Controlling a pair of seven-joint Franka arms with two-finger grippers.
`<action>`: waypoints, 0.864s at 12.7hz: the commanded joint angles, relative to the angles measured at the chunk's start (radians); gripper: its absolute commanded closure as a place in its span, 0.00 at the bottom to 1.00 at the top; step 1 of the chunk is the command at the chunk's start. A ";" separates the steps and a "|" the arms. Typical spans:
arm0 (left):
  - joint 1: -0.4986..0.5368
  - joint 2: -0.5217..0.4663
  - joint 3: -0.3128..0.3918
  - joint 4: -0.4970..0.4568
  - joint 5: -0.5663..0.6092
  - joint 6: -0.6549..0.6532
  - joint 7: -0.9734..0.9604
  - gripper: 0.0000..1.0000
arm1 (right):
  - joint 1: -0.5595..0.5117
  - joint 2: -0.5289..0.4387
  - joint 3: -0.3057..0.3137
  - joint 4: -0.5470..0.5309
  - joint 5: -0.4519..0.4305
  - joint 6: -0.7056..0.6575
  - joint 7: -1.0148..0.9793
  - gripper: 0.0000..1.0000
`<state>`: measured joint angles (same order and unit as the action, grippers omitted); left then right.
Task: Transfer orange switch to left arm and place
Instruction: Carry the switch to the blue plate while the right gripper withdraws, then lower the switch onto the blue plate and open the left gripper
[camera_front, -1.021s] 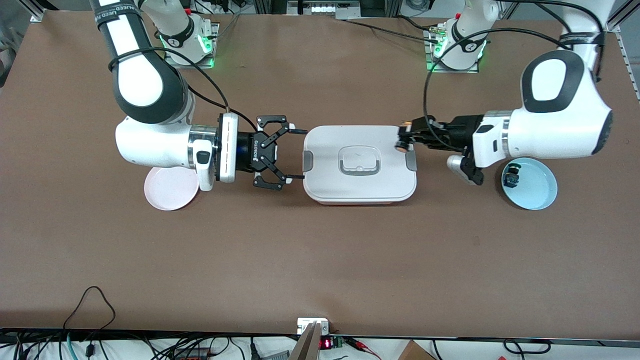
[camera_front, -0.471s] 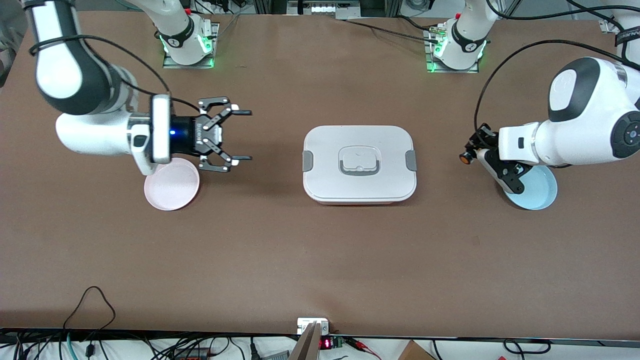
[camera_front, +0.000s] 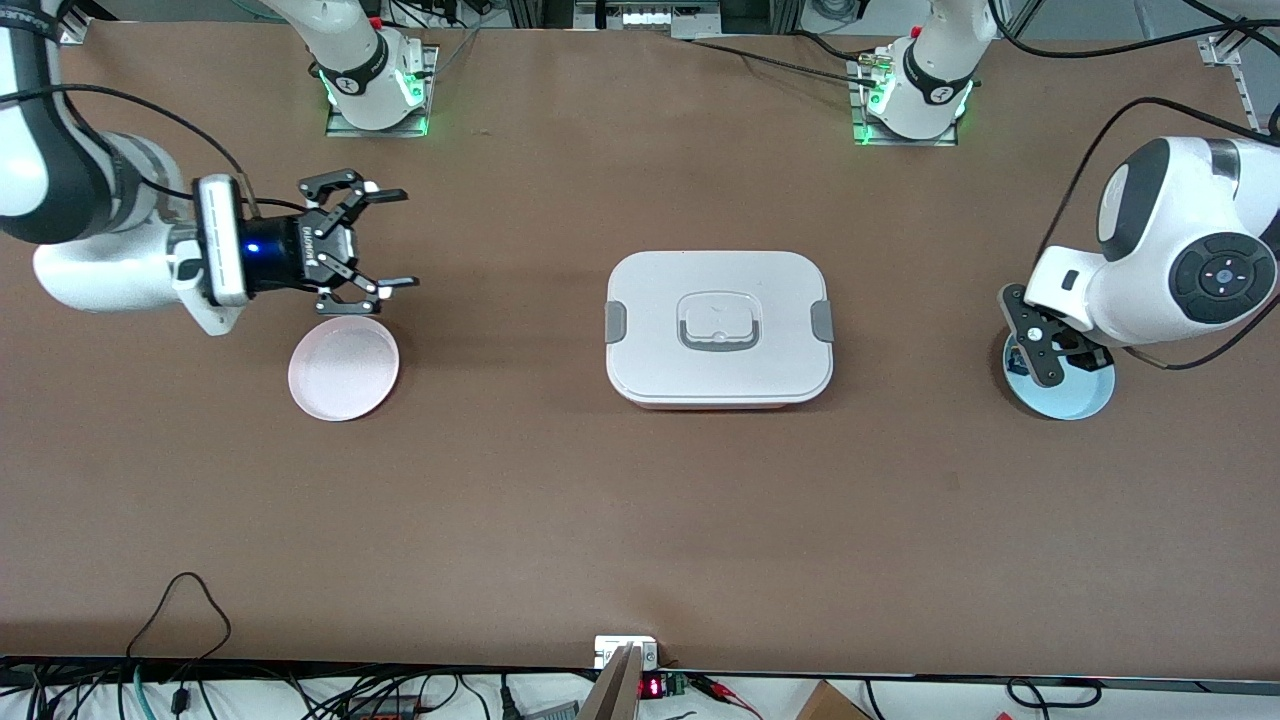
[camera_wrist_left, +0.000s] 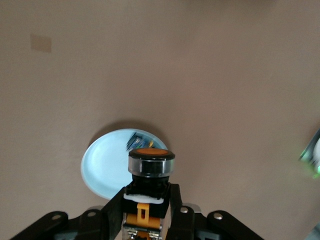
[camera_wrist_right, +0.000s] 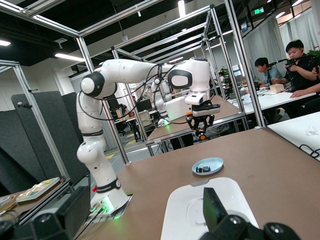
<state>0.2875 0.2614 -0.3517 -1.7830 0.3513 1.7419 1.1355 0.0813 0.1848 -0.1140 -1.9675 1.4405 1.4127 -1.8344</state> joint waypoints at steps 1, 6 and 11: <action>0.123 -0.013 -0.007 -0.132 0.078 0.169 0.163 0.94 | -0.046 -0.037 0.014 -0.022 -0.081 -0.032 0.000 0.00; 0.361 0.077 -0.007 -0.317 0.087 0.600 0.394 0.94 | -0.063 -0.162 -0.048 -0.017 -0.506 0.003 0.239 0.00; 0.427 0.194 -0.010 -0.322 0.087 0.706 0.432 0.92 | -0.063 -0.286 -0.049 -0.017 -0.843 0.095 0.671 0.00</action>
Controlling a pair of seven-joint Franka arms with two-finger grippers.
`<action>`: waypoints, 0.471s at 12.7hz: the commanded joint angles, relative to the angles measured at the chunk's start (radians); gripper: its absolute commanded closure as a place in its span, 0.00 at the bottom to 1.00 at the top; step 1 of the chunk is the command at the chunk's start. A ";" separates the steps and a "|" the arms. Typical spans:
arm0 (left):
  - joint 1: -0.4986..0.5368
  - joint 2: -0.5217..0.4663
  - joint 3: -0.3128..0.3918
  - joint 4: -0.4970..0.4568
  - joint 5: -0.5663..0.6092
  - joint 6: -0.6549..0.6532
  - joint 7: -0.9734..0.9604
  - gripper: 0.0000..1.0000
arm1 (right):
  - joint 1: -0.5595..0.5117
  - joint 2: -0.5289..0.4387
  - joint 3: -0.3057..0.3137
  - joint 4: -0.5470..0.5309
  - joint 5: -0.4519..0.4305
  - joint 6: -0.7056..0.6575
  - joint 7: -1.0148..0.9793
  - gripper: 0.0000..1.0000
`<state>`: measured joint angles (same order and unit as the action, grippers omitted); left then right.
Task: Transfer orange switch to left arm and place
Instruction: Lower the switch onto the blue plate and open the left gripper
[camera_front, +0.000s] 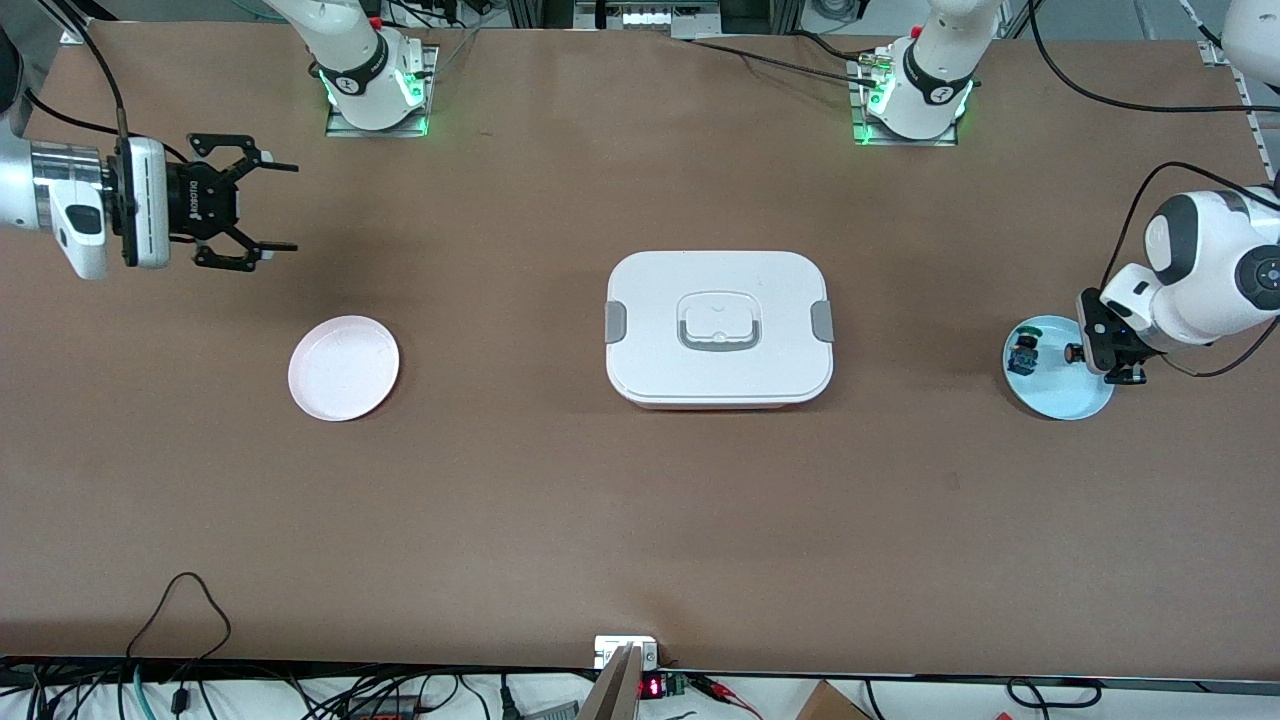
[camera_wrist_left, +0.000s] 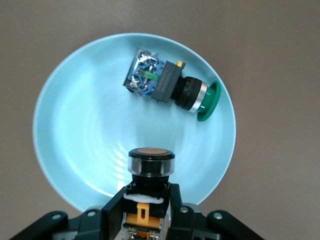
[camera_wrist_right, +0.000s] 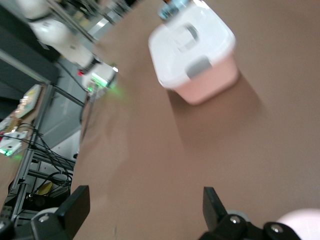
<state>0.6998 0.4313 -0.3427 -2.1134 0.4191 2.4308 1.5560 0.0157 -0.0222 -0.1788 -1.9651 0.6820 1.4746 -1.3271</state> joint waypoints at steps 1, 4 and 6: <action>0.017 0.044 -0.019 0.010 0.020 0.052 0.012 0.91 | 0.009 -0.138 0.031 -0.020 -0.176 0.056 0.331 0.00; 0.015 0.047 -0.019 0.012 0.020 0.068 0.013 0.84 | 0.007 -0.261 0.148 -0.014 -0.393 0.073 0.705 0.00; 0.013 0.046 -0.019 0.015 0.020 0.068 0.016 0.77 | 0.007 -0.327 0.231 -0.014 -0.517 0.078 0.947 0.00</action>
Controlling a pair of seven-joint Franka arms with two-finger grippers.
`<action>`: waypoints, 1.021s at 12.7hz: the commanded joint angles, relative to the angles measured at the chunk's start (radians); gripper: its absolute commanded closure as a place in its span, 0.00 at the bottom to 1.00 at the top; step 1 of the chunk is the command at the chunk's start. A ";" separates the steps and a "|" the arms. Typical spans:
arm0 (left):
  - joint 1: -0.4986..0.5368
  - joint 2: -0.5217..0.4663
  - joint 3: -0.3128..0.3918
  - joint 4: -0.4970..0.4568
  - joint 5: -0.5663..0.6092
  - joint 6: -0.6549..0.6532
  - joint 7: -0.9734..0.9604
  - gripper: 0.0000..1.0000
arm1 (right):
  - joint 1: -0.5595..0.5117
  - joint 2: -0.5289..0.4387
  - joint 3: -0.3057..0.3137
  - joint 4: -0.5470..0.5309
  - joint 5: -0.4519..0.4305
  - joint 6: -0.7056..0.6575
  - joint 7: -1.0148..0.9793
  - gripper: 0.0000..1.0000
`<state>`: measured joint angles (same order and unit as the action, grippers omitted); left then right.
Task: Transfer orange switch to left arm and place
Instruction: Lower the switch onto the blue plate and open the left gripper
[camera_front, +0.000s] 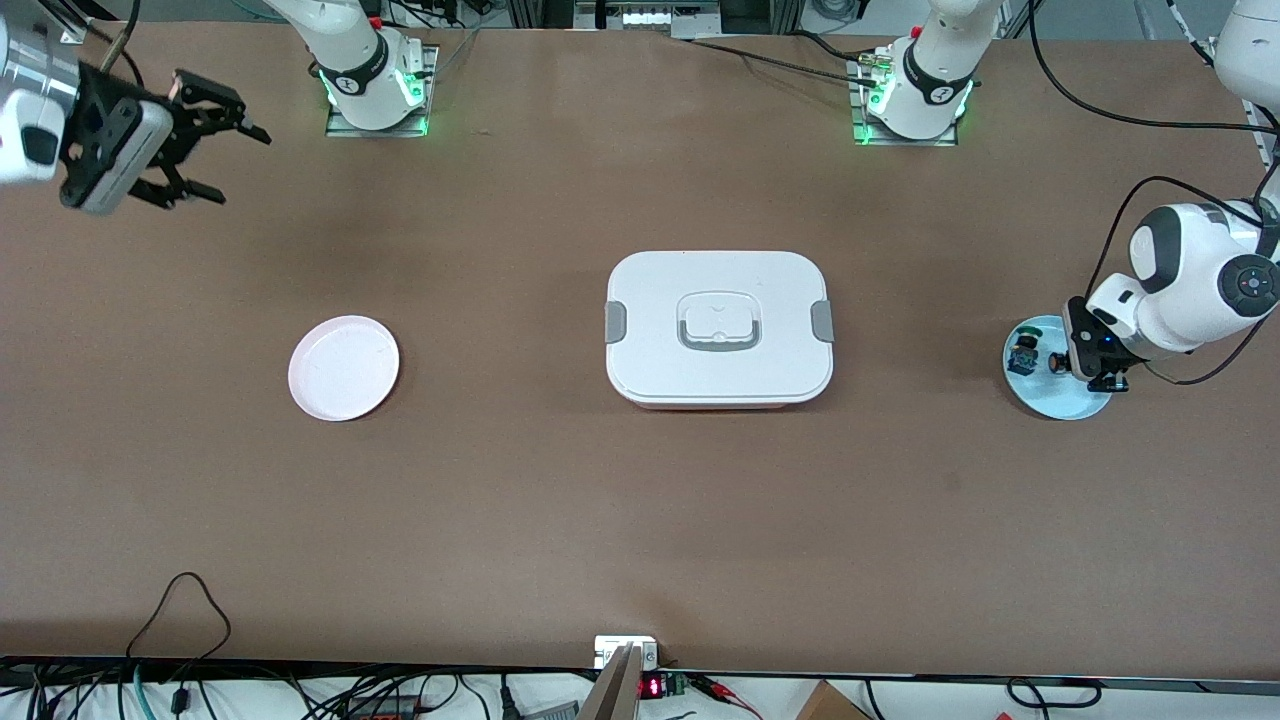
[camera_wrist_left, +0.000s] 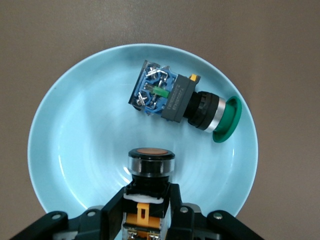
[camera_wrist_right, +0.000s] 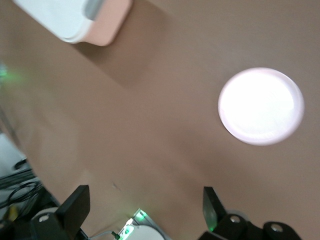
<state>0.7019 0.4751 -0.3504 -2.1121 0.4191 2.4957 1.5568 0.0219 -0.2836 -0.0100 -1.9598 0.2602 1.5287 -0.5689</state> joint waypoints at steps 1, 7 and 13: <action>0.011 0.002 -0.012 0.017 0.020 0.003 0.015 0.82 | 0.001 -0.078 0.080 -0.019 -0.133 0.025 0.267 0.00; 0.014 0.008 -0.010 0.021 0.018 0.005 0.015 0.70 | -0.020 -0.077 0.078 -0.024 -0.260 0.059 0.403 0.00; 0.021 0.011 -0.010 0.023 0.020 0.019 0.019 0.00 | -0.037 0.076 0.061 0.116 -0.265 0.129 0.408 0.00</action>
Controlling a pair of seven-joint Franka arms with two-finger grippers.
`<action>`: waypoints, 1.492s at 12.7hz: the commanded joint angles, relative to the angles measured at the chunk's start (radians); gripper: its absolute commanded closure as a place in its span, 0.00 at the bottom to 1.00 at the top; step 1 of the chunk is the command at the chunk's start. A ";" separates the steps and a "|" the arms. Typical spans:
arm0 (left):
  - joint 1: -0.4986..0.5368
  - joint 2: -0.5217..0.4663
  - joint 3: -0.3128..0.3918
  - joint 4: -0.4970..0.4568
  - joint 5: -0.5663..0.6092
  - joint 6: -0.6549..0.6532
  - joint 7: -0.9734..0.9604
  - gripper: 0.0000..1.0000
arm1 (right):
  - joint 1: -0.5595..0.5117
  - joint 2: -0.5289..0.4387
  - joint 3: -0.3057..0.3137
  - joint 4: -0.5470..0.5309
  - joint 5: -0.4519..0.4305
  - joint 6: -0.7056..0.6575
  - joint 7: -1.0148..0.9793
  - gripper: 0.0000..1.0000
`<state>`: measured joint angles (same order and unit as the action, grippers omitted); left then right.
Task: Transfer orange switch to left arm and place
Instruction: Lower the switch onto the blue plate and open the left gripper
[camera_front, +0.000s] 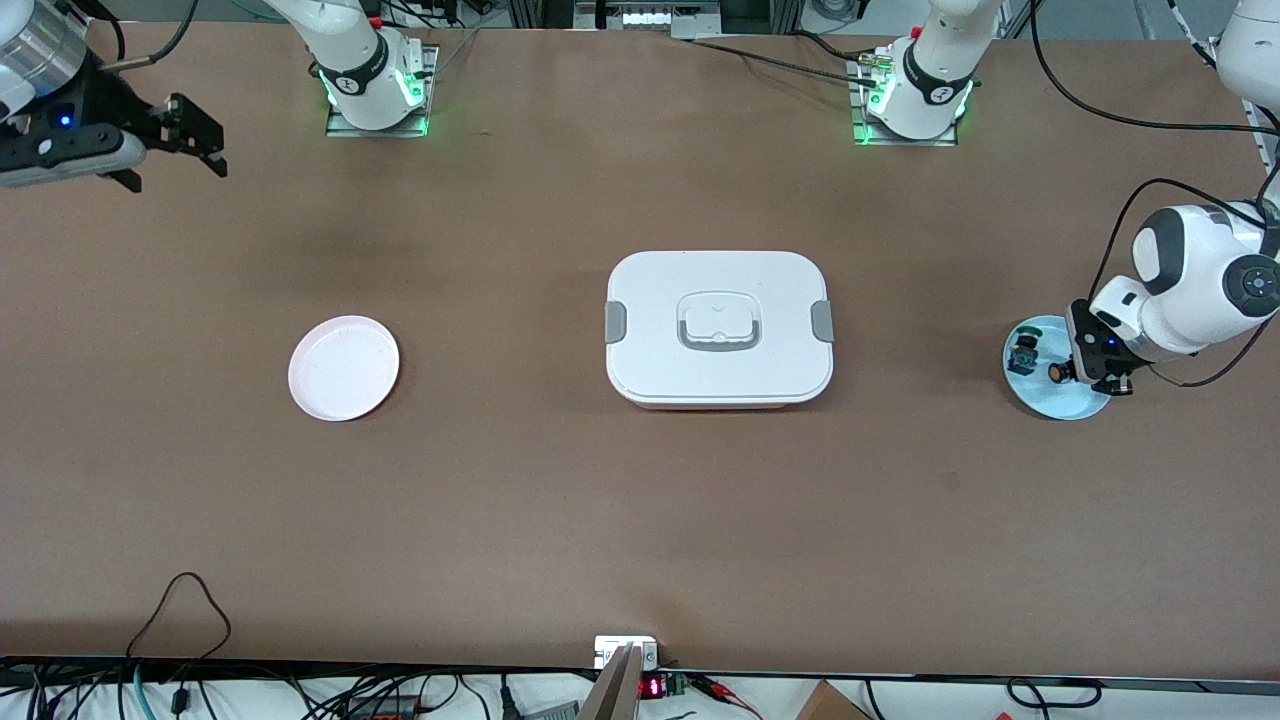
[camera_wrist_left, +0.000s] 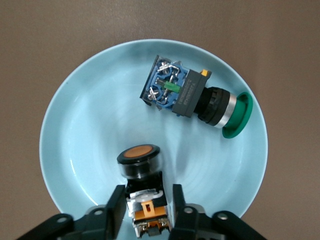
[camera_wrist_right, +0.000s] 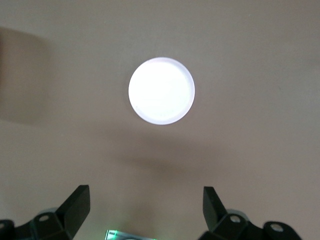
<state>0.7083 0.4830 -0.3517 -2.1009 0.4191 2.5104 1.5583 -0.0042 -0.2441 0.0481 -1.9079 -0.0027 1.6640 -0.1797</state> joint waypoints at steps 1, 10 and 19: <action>0.014 0.002 -0.010 0.013 0.018 0.002 0.016 0.00 | -0.013 0.055 -0.004 0.067 0.000 0.026 0.019 0.00; 0.010 -0.081 -0.127 0.157 0.000 -0.330 -0.119 0.00 | -0.014 0.146 -0.007 0.108 0.001 0.135 0.040 0.00; -0.012 -0.083 -0.439 0.583 -0.118 -1.069 -0.816 0.00 | -0.013 0.158 -0.007 0.128 -0.013 0.126 0.016 0.00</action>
<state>0.7057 0.3917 -0.7266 -1.6160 0.3232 1.5519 0.9076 -0.0104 -0.0962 0.0383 -1.8006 -0.0029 1.8016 -0.1462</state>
